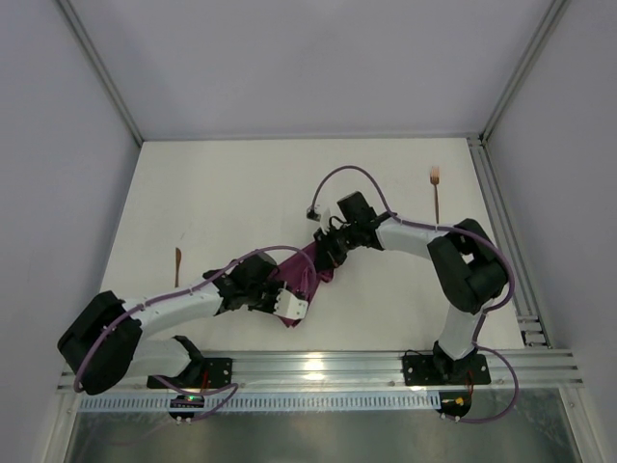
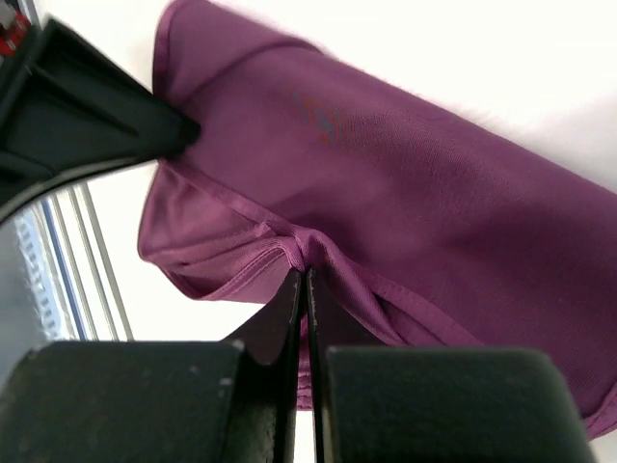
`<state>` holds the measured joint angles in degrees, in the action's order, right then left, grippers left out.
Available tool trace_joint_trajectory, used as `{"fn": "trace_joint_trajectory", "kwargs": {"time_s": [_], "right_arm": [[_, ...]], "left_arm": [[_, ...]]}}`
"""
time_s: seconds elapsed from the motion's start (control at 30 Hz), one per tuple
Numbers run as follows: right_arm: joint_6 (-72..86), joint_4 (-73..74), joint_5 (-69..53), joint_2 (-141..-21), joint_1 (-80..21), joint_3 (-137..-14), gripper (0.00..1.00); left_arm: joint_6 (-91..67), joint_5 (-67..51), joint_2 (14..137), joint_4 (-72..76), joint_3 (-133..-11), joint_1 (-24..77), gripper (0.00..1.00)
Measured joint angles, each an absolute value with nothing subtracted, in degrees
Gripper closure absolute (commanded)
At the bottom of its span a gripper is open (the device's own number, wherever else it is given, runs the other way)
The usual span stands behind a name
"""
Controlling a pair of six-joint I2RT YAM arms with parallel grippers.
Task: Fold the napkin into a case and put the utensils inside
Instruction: Fold the 2/3-rectangle-folded napkin at the center of the board.
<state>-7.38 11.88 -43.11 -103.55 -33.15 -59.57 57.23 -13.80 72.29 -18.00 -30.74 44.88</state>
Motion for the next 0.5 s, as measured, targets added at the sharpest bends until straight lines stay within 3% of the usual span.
{"fn": "trace_joint_trajectory", "kwargs": {"time_s": [0.5], "right_arm": [[10.76, -1.32, -38.28, -110.30, -33.15, -59.59, 0.96]], "left_arm": [[58.15, -13.34, 74.15, -14.72, -30.83, 44.88, 0.71]]}}
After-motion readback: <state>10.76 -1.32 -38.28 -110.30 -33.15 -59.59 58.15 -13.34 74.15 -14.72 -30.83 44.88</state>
